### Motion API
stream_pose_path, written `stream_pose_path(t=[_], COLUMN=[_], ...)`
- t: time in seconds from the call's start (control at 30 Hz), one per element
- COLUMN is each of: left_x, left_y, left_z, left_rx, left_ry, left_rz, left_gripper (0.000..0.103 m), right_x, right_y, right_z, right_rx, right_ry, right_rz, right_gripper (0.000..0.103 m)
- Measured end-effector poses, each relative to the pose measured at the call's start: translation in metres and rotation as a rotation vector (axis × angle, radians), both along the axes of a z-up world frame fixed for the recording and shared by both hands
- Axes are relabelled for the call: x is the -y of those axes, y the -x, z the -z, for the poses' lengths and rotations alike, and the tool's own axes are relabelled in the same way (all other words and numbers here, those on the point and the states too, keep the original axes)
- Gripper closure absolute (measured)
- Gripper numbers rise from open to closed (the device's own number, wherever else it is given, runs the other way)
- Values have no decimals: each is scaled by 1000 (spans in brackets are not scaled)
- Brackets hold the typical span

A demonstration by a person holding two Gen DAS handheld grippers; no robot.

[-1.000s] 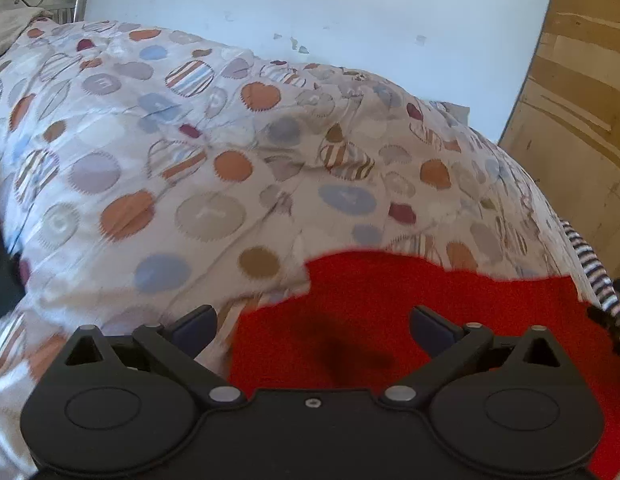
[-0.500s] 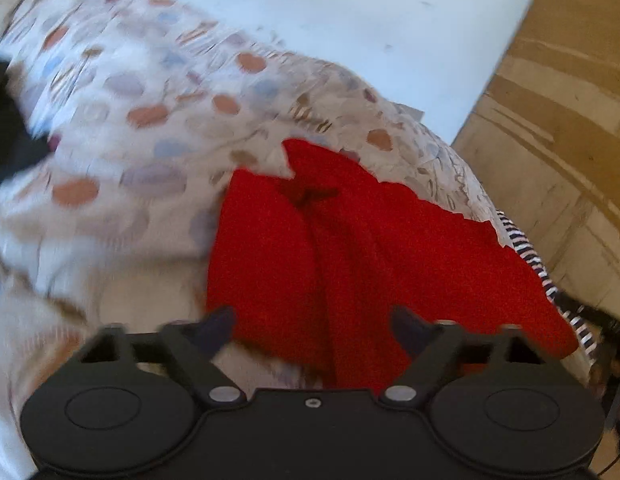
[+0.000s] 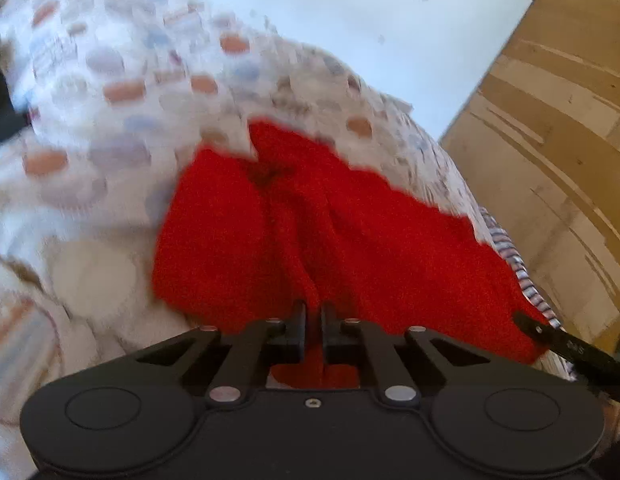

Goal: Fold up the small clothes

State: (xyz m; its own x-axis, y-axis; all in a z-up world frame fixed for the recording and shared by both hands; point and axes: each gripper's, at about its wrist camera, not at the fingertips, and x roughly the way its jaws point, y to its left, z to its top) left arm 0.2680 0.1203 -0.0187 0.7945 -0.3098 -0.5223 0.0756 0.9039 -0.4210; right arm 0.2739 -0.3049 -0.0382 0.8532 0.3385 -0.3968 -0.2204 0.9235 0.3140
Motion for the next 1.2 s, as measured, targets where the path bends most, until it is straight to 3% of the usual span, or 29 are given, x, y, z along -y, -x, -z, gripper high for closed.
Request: stream_pose_path(t=[0.07,0.17,0.33,0.4,0.47,0.57,0.67,0.73,0.83,0.9,1.0,1.1,1.17,1.2], left_x=[-3,-19,-33,-39,-32,-20,-17,-18,-19,-19,-17,-18,-23,-26], left_y=[11,25,37,37,36,38,41,38,16,-8,-57,-109,-141,-152], left_z=[-23,-33,14,30,28,14,3,-6,-16,-20,-19,-14,-8,-5], left_rx=[83,70,-67,-86,-69,-8,12,30,32,43,35,4,-36,-51], left_ry=[-30,10,34,66,36,-45,-109,-134,-164,-174,-201,-217,-205,-190], left_rz=[-64,-125,-168,-180,-169,-111,-88,-69,-36,-17,6,7,-16,-24], left_gripper=[99,99,100,100,100,97,82,81,67,51,46,34,34,36], right_x=[-1,9,16,18,14,8,10,11,11,8,0,-3,-6,-7], right_y=[3,5,11,14,16,19,21,19,0,-20,-59,-102,-128,-139], right_z=[-14,-19,15,20,16,9,-1,-8,-20,-26,-33,-34,-30,-27], right_rx=[29,-10,-100,-90,-72,-42,-14,12,30,43,39,18,-6,-19], right_ry=[10,-33,-33,-53,-30,20,37,61,105,138,191,215,247,263], right_rz=[15,38,49,51,39,9,9,4,-15,-35,-62,-55,-43,-30], right_gripper=[88,89,91,91,90,83,67,52,40,37,37,37,39,44])
